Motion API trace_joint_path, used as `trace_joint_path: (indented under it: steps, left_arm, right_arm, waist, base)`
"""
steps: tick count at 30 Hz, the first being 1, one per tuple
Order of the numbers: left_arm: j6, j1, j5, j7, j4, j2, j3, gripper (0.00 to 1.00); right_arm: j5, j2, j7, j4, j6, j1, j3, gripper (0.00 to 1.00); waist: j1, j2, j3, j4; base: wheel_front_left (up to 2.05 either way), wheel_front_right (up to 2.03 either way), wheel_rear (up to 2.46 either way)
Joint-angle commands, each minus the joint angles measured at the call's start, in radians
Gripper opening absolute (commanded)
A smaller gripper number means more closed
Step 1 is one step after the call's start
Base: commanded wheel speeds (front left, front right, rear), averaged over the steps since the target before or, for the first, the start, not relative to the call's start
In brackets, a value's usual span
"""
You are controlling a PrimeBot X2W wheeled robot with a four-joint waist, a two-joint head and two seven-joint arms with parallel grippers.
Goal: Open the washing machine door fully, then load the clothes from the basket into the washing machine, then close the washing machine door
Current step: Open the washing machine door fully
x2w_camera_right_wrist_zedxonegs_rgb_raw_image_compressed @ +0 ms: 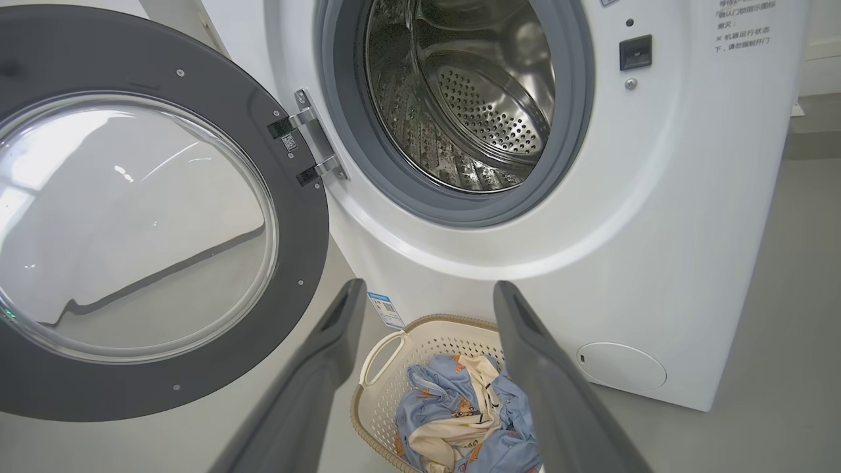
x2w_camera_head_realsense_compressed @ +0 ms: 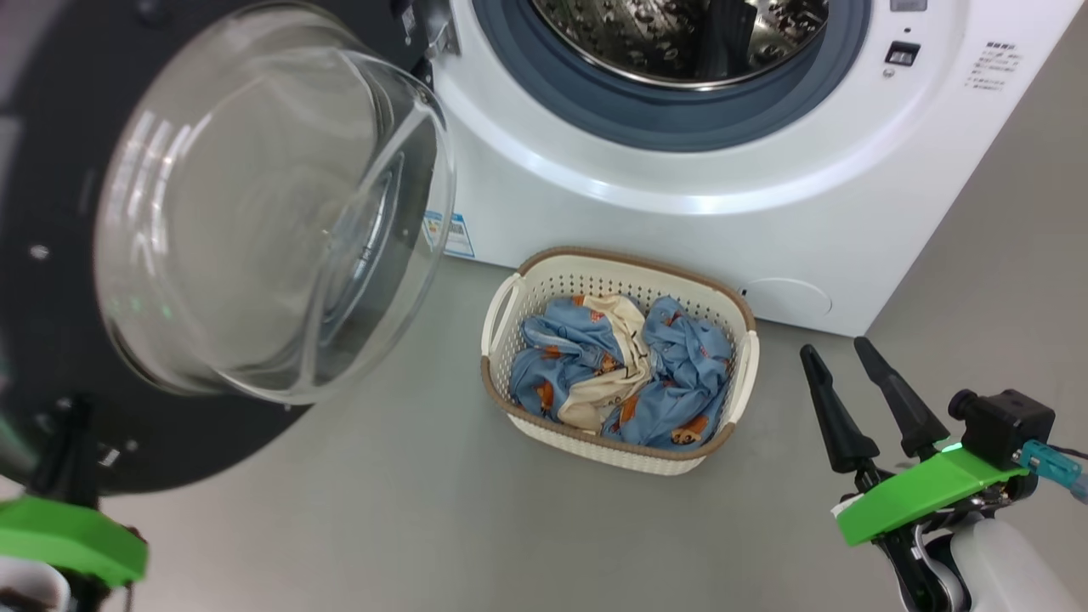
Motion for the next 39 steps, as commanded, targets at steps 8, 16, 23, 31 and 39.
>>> trace_joint_path:
  steps: [8, 16, 23, 31, 39]
  left_arm:
    - [-0.050, -0.193, -0.042, 0.009, 0.130, 0.122, 0.089, 0.00]
    - [-0.108, -0.366, -0.032, -0.013, 0.356, 0.187, 0.074, 0.00]
    - [-0.138, -0.487, -0.030, -0.046, 0.533, 0.233, 0.072, 0.00]
    - [-0.165, -0.547, -0.025, -0.085, 0.659, 0.255, 0.047, 0.00]
    - [-0.180, -0.558, -0.023, -0.118, 0.722, 0.248, 0.011, 0.00]
  right_arm:
    - [-0.020, -0.003, -0.012, -0.022, 0.010, -0.055, 0.009, 1.00]
    - [-0.026, -0.009, -0.012, -0.014, 0.010, -0.098, 0.017, 1.00]
    - [-0.024, -0.012, -0.012, -0.006, 0.010, -0.123, 0.032, 1.00]
    - [-0.024, -0.003, -0.012, -0.003, 0.010, -0.119, 0.024, 1.00]
    - [-0.027, 0.001, -0.012, -0.003, 0.010, -0.104, 0.018, 1.00]
  waist:
    - [0.0000, 0.0000, 0.067, 0.015]
    - [0.0000, 0.0000, 0.119, 0.013]
    - [0.0000, 0.0000, 0.141, -0.004]
    - [0.0000, 0.0000, 0.135, -0.020]
    - [0.0000, 0.0000, 0.114, -0.017]
  base:
    - [0.00, 0.00, 0.00]
    - [0.00, 0.00, 0.00]
    - [0.00, 0.00, 0.00]
    - [0.00, 0.00, 0.00]
    - [0.00, 0.00, 0.00]
